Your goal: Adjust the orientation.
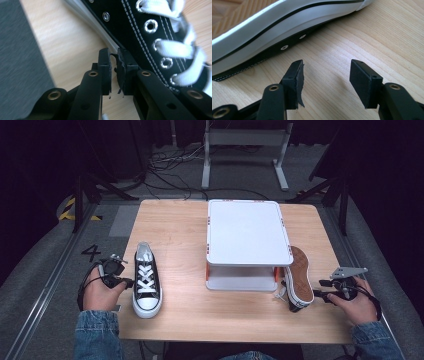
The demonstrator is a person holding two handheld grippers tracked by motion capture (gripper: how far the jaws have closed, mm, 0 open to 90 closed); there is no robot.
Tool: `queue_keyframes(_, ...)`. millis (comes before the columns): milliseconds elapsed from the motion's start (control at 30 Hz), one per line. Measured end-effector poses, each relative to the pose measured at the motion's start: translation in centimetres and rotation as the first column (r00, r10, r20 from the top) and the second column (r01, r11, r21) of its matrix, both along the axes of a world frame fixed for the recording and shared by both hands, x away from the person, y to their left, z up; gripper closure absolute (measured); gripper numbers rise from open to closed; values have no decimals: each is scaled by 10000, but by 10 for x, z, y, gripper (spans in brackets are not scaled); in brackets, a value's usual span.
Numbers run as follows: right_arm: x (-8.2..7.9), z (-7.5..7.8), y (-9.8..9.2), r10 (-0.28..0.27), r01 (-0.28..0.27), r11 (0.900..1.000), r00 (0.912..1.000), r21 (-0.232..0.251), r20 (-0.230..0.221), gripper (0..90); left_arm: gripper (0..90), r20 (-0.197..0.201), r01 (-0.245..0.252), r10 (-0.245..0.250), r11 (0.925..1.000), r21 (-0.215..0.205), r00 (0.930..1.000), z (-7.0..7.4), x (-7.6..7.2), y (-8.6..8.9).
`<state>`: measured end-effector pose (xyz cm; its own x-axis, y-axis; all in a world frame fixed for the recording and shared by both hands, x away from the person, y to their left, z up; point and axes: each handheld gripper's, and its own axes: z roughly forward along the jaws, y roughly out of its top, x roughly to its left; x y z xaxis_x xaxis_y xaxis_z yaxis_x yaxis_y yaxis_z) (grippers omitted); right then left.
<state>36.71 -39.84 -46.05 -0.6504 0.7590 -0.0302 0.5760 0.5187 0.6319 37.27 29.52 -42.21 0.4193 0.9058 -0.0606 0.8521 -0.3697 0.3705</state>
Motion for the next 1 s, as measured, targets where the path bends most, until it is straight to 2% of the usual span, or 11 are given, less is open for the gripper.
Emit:
queue_keyframes(67, 0, 1, 0, 5, -5, 10000, 10000, 2, 37, 463, 841, 243, 32, -12, 9964, -848, 9997, -3, -1, 4)
queue_keyframes(100, 0, 1, 0, -2, 2, 10000, 10000, -7, 58, 463, 795, 187, 106, -84, 9926, -1212, 9998, -3, 0, 4)
queue_keyframes(233, 1, 0, -1, -12, 12, 10000, 10000, 0, 43, 463, 792, 236, 505, -484, 9939, -979, 9985, -2, 2, -5)
queue_keyframes(367, 0, 1, -2, -5, 5, 10000, 10000, 41, 52, 462, 809, 202, 910, -893, 9896, -1111, 9958, -3, 3, -16)
queue_keyframes(433, 0, 2, -2, -56, 56, 10000, 10000, 55, 67, 463, 804, 93, 1228, -1226, 9848, -1228, 9924, -2, 3, -26)
queue_keyframes(633, 0, 3, -2, -39, 38, 10000, 9999, 57, 116, 463, 709, -189, 2214, -2268, 9633, -1516, 9738, -2, 4, -54)
queue_keyframes(700, 0, 2, -3, -25, 25, 10000, 9999, 57, 107, 463, 670, -243, 2311, -2371, 9619, -1463, 9712, 0, 5, -55)
queue_keyframes(733, 0, 2, -3, -24, 24, 10000, 9999, 63, 97, 463, 643, -213, 2239, -2291, 9642, -1418, 9732, 2, 4, -54)
queue_keyframes(800, -1, 3, -3, -31, 30, 10000, 9999, 79, 118, 463, 616, 196, 2085, -2079, 9666, -1490, 9780, 13, 4, -48)
queue_keyframes(867, -1, 3, -4, -66, 64, 9999, 9999, 87, 144, 463, 580, 744, 1975, -1891, 9716, -1305, 9791, 25, 6, -44)
queue_keyframes(1000, -4, 3, -5, -116, 115, 9999, 9999, 80, 120, 463, 528, 1589, 2117, -1939, 9718, -1040, 9681, 44, 12, -46)
